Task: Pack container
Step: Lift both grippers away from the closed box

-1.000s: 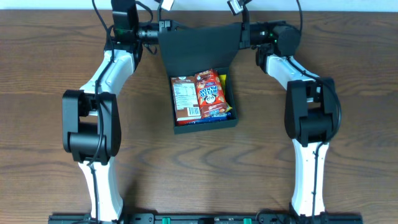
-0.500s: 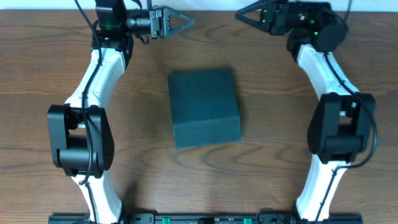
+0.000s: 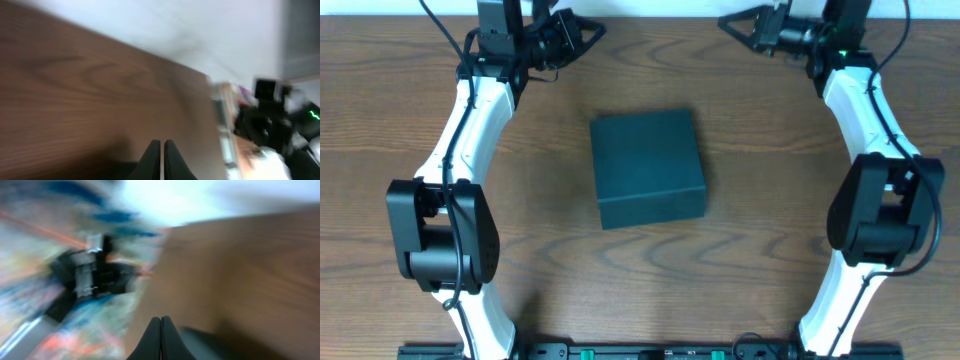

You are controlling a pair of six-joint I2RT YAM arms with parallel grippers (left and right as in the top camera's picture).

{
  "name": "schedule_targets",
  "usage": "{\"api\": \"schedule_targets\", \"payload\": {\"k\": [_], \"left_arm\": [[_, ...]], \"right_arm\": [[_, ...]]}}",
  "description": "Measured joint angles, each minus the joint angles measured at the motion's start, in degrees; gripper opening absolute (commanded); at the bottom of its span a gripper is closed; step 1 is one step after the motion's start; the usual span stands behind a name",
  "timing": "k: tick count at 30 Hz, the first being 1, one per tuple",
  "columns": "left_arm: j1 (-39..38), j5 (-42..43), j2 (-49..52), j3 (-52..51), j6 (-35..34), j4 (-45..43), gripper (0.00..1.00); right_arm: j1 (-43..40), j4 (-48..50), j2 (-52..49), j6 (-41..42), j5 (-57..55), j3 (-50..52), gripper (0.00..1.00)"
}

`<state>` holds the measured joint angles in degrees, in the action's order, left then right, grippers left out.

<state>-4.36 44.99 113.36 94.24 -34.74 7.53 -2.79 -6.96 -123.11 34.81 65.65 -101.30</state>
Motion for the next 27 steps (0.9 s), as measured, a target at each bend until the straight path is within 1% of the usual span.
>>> {"api": "schedule_targets", "payload": {"k": [2, 6, 8, 10, 12, 15, 18, 19, 20, 22, 24, 27], "left_arm": [[-0.09, -5.27, 0.00, 0.00, 1.38, 1.25, 0.06], [-0.68, -12.68, -0.20, 0.00, 3.19, 1.68, 0.06], [-1.16, -14.71, -1.05, 0.00, 4.87, 2.78, 0.06], [-2.10, -17.22, -3.26, 0.00, 7.65, 4.50, 0.06], [-3.80, -21.24, -7.96, -0.09, 11.67, 8.68, 0.06], [-7.39, -26.62, -16.68, 0.02, 18.16, 13.84, 0.06], [-10.86, -28.98, -21.99, 0.79, 23.26, 20.81, 0.06], [-11.76, -29.16, -22.43, 1.20, 24.61, 24.85, 0.06], [-12.24, -29.05, -22.08, 1.20, 25.73, 27.45, 0.06], [-12.66, -27.45, -19.69, 0.98, 28.09, 32.59, 0.06], [-13.07, -25.18, -16.68, 0.13, 30.73, 34.56, 0.06], [-14.27, -22.23, -13.14, -3.15, 33.68, 34.62, 0.06]], "right_arm": [[-0.24, -4.20, -0.26, -7.41, -7.56, 0.11, 0.02], [-1.70, -6.84, 0.00, -14.67, -14.58, 0.00, 0.02], [-3.10, -12.28, 0.79, -18.10, -16.31, -0.35, 0.02], [-5.03, -21.31, 2.91, -22.95, -18.49, -0.98, 0.02], [-7.06, -31.32, 7.78, -28.76, -23.28, -1.64, 0.02], [-8.17, -42.32, 17.44, -35.95, -28.98, -2.80, 0.02], [-7.56, -49.29, 26.82, -41.51, -30.99, -4.07, 0.02], [-7.34, -52.13, 30.03, -43.08, -31.36, -4.13, 0.02], [-7.28, -53.35, 31.12, -43.67, -31.52, -4.00, 0.02], [-6.84, -55.54, 33.03, -44.83, -31.10, -1.25, 0.02], [-6.08, -56.41, 33.38, -45.55, -29.81, 4.90, 0.02], [-3.98, -55.56, 33.20, -46.07, -28.55, 18.67, 0.02]]}}
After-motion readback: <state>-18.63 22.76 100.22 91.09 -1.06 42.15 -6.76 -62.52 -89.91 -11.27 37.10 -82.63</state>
